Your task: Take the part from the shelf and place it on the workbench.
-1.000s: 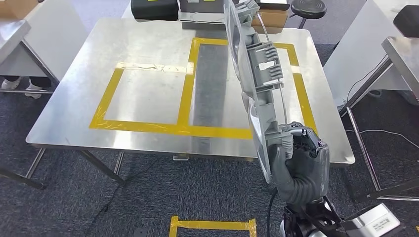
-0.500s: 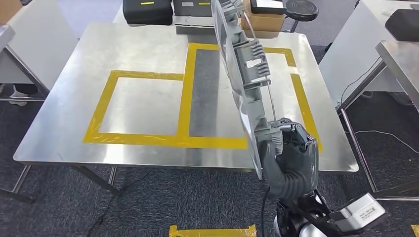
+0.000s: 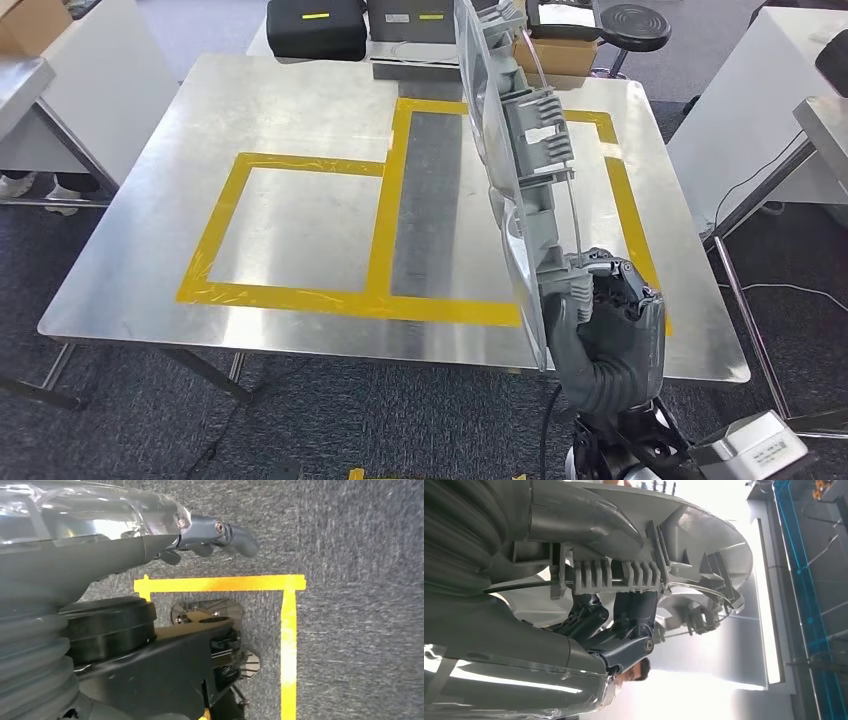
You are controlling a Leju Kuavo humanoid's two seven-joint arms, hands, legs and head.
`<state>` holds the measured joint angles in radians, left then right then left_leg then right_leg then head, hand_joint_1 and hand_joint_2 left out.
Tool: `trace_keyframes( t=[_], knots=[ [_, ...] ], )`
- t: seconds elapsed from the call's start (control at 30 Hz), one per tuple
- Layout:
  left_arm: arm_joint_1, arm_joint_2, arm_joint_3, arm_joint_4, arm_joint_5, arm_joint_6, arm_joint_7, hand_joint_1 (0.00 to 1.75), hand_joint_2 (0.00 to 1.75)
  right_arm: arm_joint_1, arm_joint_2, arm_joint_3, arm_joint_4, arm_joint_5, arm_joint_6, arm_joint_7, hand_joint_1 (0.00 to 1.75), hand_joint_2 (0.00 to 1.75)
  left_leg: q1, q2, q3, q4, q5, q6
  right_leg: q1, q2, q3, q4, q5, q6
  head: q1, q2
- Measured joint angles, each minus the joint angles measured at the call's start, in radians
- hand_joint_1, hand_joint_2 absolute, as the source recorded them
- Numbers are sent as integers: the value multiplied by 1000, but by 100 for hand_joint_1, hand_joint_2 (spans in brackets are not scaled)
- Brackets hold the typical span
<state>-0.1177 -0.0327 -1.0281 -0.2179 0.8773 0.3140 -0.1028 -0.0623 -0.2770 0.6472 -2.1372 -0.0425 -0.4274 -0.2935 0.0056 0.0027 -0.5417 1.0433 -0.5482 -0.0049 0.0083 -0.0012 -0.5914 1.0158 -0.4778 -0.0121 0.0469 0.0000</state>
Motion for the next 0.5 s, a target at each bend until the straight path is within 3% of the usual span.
trace_keyframes(
  t=[0.07, 0.1, 0.23, 0.37, 0.5],
  knots=[
    [0, 1, 0, 0, 0, 0, -2, 0, 175, 2, 0, 0, 0, -1, -1, 0, 175, 175, -5, -1, 12, -13, 10, 15, -5, -1, 15, -18, 4, 21, -7, 0],
    [-1, 2, 0, 0, 1, 0, -2, 0, 175, 3, -1, 0, 0, -1, -1, 0, 175, 175, -6, -1, 18, -23, 9, 21, -7, 0, 17, -19, 2, 25, -11, 0],
    [0, 4, 0, 0, 2, 0, -2, 0, 175, 3, -1, -1, 2, -6, -7, 14, 175, 175, -6, -1, 31, -40, -2, 13, -5, -1, 16, -13, -5, 17, -16, 0],
    [0, 4, 0, 0, 2, -1, -2, 0, 175, 1, -2, 0, 5, 14, -12, 43, 175, 175, -5, -1, 31, -41, -2, 12, -5, -1, 16, -11, -6, 16, -18, 0],
    [0, 4, 0, 0, 2, -5, -3, 0, 175, -32, -15, 0, 17, 117, -10, 168, 175, 175, -6, 1, 30, -42, -1, 9, -6, -1, 17, -11, -6, 15, -18, 0]
  ],
)
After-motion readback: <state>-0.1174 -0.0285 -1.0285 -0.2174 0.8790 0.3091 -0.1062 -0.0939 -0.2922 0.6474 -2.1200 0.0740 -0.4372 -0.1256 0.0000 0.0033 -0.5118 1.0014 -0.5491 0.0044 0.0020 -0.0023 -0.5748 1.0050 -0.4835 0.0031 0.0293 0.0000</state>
